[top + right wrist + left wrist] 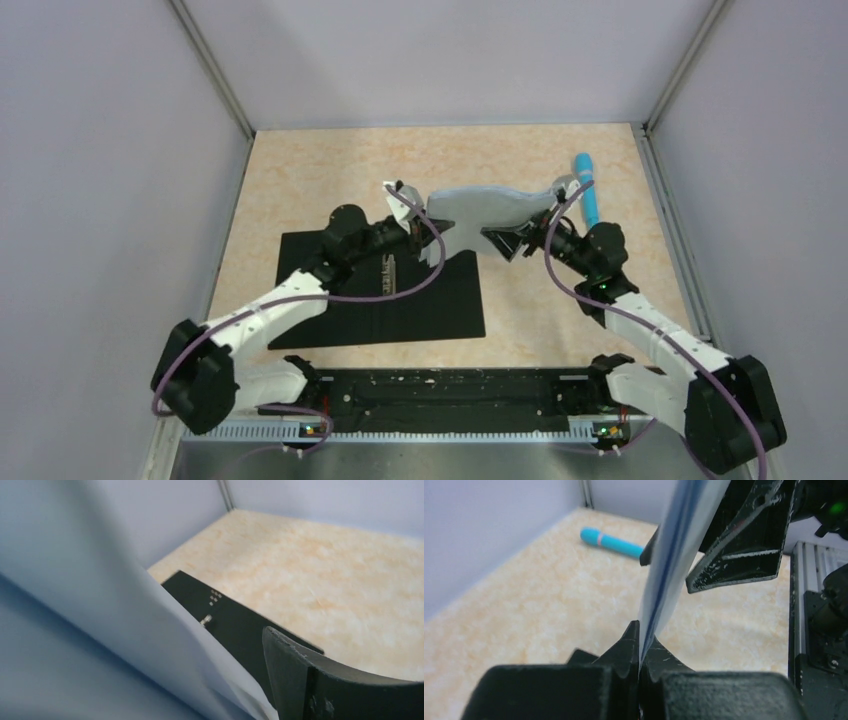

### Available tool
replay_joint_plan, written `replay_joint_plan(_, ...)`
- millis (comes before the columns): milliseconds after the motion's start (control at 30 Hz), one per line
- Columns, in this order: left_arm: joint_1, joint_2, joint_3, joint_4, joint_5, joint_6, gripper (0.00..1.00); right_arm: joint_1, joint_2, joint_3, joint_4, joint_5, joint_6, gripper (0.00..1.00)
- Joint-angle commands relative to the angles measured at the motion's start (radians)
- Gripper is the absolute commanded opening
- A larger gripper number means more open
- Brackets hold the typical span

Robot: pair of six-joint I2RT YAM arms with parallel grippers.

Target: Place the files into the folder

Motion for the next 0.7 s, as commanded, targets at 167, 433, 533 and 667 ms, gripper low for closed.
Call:
replay_joint_plan(167,0.099,-0.216,0.344,-0.485,0.209,0.057,0.0,-0.026,-0.169,0.257,-0.12,-0.339,0.002,0.75)
replay_joint_plan(433,0.188,-0.244,0.423,-0.478,0.383,-0.091,0.0,-0.03,-0.174,0.397,-0.116,-0.439,0.059,0.43)
replay_joint_plan(533,0.194,-0.256,0.401,-0.398,0.414,-0.148,0.0,-0.029,-0.156,0.405,-0.068,-0.467,0.113,0.32)
replay_joint_plan(667,0.197,-0.253,0.398,-0.332,0.455,-0.205,0.0,-0.029,-0.153,0.393,-0.049,-0.465,0.142,0.24)
